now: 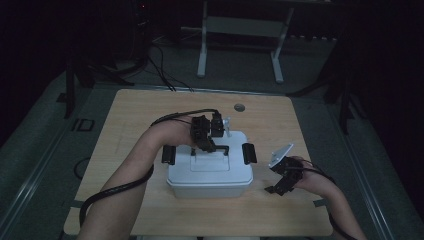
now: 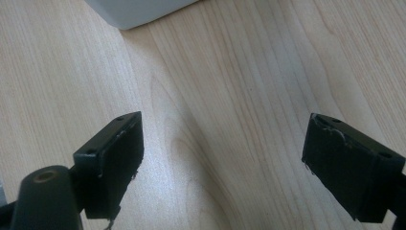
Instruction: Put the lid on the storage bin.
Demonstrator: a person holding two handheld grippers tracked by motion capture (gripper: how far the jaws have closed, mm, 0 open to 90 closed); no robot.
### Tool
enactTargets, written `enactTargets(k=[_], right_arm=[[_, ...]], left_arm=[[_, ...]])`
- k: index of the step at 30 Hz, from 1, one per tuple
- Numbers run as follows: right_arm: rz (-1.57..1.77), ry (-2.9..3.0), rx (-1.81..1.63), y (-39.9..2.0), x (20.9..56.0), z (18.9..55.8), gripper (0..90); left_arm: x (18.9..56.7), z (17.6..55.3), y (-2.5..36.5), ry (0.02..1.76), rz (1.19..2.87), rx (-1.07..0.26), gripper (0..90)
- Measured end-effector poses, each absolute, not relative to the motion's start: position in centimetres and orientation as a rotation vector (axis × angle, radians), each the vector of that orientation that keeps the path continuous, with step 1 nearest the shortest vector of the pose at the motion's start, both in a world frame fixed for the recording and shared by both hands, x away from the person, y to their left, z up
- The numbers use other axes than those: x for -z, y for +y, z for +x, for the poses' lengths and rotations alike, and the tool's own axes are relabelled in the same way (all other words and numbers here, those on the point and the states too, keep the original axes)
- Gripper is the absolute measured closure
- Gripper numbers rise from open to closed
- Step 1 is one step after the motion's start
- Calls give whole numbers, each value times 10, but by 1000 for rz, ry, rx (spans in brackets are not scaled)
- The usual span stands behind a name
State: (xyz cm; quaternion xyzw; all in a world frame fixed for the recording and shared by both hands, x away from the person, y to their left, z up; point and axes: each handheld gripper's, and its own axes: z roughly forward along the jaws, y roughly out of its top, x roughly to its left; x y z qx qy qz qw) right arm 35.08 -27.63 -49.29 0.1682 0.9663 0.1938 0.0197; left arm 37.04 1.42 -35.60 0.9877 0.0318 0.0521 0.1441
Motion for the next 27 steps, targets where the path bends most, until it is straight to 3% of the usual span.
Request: enactTargets(k=[8,10,13,19,27], right_arm=[[523,2994,-605,-276,492,351,139],[527,2994,-606,-275,491,351,139],[519,2998,-597,-275,491,351,139],[526,2993,-605,-274,491,351,139],[539,2989,-604,-277,491,351,139]], left_arm=[[357,370,16,100,2829,-164,815],[357,371,20,127,2809,-202,608],[358,373,29,219,2805,-266,388],[363,373,50,332,2747,-231,151],[365,364,82,352,2642,-204,137]])
